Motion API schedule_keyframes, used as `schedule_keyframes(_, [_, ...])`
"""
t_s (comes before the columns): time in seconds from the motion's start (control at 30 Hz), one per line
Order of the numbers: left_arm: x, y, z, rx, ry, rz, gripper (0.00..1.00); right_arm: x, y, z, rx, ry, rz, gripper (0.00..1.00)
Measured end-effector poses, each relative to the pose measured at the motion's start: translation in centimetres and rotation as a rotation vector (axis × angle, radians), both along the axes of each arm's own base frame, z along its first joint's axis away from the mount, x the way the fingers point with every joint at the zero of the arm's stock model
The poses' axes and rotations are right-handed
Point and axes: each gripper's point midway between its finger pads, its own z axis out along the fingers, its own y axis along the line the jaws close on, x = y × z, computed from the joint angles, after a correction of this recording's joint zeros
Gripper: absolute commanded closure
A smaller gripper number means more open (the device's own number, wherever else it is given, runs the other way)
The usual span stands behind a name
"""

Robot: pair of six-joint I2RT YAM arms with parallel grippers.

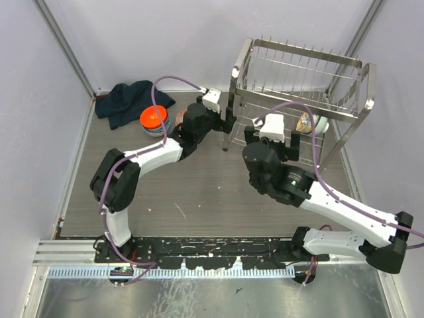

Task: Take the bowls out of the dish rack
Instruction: Adjust the dish rack at the center of the board.

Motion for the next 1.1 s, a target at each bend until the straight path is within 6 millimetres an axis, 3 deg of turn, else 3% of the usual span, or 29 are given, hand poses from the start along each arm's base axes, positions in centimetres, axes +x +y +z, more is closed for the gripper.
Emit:
schedule_keyframes(0.17, [2.1, 1.4, -0.1, 0.005, 0.022, 0.026, 0.04, 1.9, 1.2, -2.1, -0.015, 0.061, 0.027, 0.0])
schedule_keyframes(0.37, [4.2, 2.0, -0.1, -0.002, 0.048, 0.027, 0.04, 2.9, -0.6, -2.3, 0.058, 0.063, 0.008, 0.0])
schedule_keyframes(0.7, [6.5, 2.3, -0.2, -0.007, 0.073, 0.007, 0.04, 0.1, -5.0, -1.1, 0.181, -0.001, -0.036, 0.0])
schedule_keyframes(1.1, [8.7, 2.3, -0.6, -0.002, 0.105, -0.007, 0.05, -2.1, -8.3, -4.3, 0.182, 0.053, -0.124, 0.0])
